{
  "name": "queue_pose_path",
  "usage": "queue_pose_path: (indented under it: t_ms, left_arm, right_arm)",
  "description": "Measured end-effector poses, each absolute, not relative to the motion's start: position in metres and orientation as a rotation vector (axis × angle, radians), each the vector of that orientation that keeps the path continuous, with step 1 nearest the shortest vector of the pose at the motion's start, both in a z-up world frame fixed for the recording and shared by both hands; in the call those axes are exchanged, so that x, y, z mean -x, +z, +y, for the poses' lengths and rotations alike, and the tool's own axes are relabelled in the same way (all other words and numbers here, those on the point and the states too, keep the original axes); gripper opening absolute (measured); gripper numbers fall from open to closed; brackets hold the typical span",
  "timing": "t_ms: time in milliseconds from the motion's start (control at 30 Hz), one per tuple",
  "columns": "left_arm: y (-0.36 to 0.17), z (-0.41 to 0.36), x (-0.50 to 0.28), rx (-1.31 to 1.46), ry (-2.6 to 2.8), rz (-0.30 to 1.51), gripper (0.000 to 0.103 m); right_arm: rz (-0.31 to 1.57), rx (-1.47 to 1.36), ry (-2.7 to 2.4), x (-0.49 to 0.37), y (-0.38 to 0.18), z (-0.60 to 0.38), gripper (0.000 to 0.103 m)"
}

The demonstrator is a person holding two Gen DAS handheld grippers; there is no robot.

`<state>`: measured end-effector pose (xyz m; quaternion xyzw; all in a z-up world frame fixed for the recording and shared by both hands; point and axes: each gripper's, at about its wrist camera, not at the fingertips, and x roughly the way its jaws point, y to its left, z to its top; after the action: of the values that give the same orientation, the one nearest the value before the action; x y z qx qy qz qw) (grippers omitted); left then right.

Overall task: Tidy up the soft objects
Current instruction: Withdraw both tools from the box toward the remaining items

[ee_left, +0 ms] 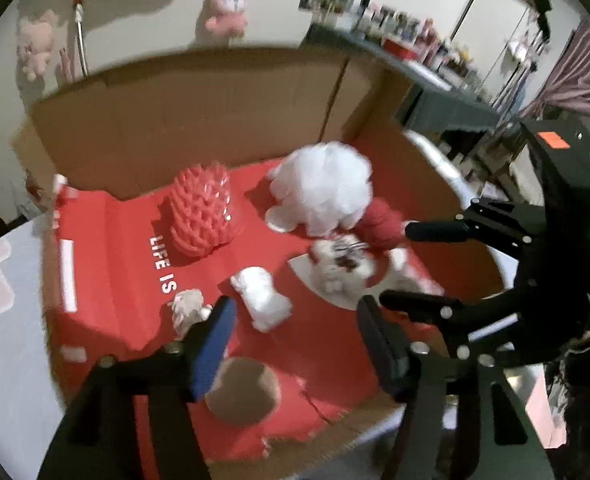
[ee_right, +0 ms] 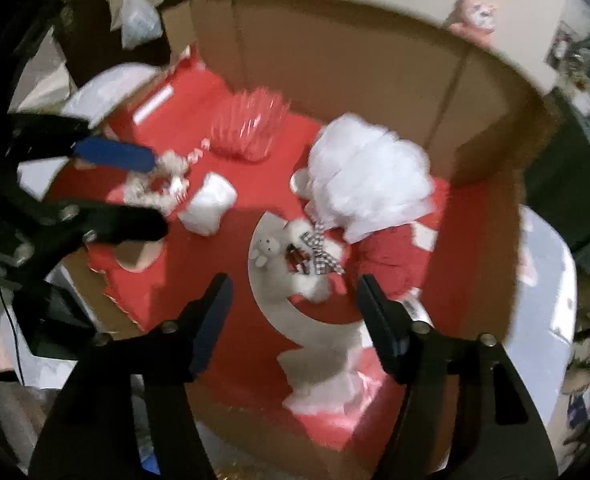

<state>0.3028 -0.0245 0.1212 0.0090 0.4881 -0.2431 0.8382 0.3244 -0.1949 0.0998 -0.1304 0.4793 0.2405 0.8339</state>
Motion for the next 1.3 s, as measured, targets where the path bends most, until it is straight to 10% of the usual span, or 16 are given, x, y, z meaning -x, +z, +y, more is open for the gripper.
queue_pose_path:
  t_ms: [433, 900, 1300]
  left_arm:
    - [0.199, -0.014, -0.168, 0.029, -0.447, 0.691, 0.103]
    - [0.168, -0.028, -0.040, -0.002, -0.284, 0.392, 0.103]
    - [0.091, -0.040, -0.027, 0.056, -0.231, 0.490, 0.103]
  right_arm:
    - [0.655, 0.191, 0.323, -0.194, 0.190, -0.227, 0.084]
    - [0.416, 0.118, 0.202, -0.049, 0.159, -0.236, 0.090]
    - [0.424, 0.044, 0.100, -0.031, 0.095, -0.259, 0.090]
